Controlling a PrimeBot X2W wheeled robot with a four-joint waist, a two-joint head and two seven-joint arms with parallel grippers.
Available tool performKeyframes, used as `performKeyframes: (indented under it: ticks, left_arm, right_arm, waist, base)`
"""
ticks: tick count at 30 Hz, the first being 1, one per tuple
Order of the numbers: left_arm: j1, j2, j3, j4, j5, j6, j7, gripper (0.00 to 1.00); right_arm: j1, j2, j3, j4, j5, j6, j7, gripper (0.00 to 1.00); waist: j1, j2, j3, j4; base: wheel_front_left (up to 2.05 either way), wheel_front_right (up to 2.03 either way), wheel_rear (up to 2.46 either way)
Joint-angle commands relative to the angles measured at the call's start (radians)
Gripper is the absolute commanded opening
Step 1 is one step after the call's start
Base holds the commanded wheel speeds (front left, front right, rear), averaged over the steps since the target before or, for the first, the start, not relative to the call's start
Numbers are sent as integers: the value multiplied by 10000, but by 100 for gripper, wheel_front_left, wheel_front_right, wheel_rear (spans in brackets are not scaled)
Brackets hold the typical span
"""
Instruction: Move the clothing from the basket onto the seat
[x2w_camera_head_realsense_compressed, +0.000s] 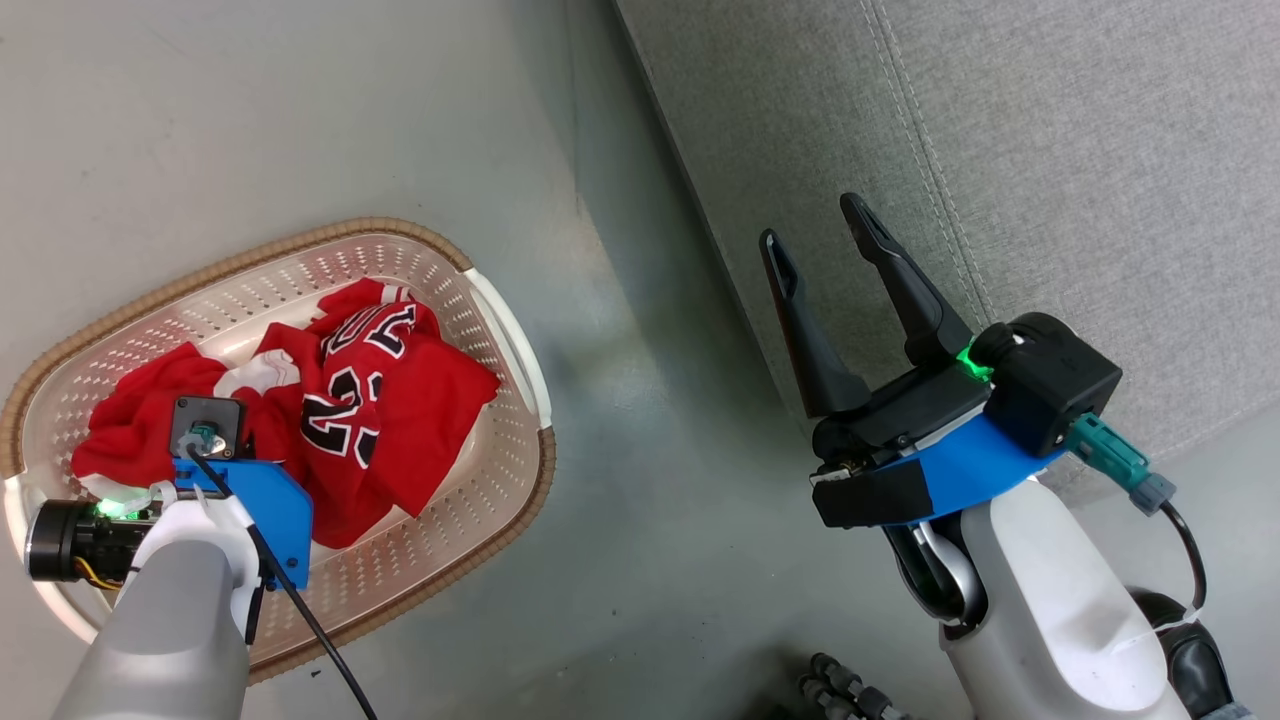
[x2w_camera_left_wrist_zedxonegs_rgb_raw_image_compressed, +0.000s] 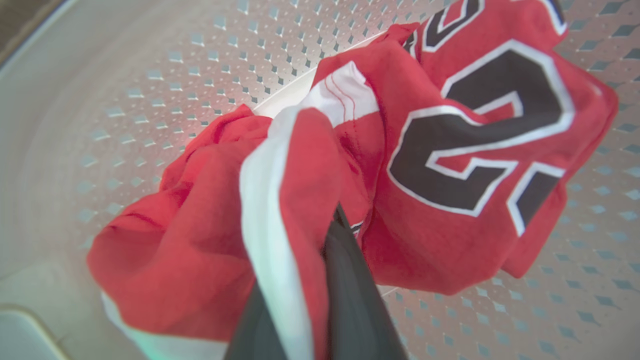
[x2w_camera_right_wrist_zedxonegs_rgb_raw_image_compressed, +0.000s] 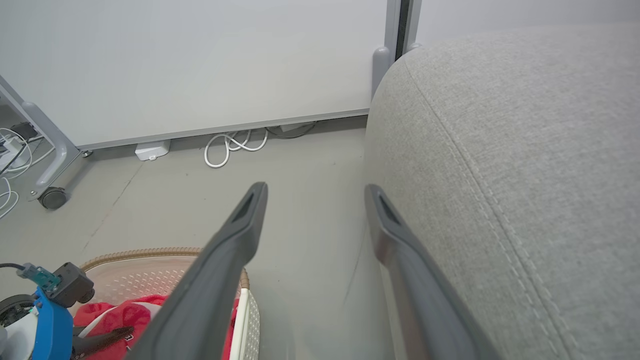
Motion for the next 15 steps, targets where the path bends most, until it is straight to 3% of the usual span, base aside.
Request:
performKeyframes:
  ticks: [1, 15]
  left_arm:
    - [-209, 10, -59, 38, -71, -46, -71, 0]
    - [-231, -457, -257, 384, -322, -239, -374, 0]
  right_arm:
    - [-155, -10, -33, -9, 31, 1, -51, 100]
    - [-123, -12, -175, 177, -282, 1, -50, 100]
  waist:
    - [-1, 0, -14, 24]
    - [-1, 0, -747, 589]
  base:
    - [0, 0, 0]
    - [0, 0, 0]
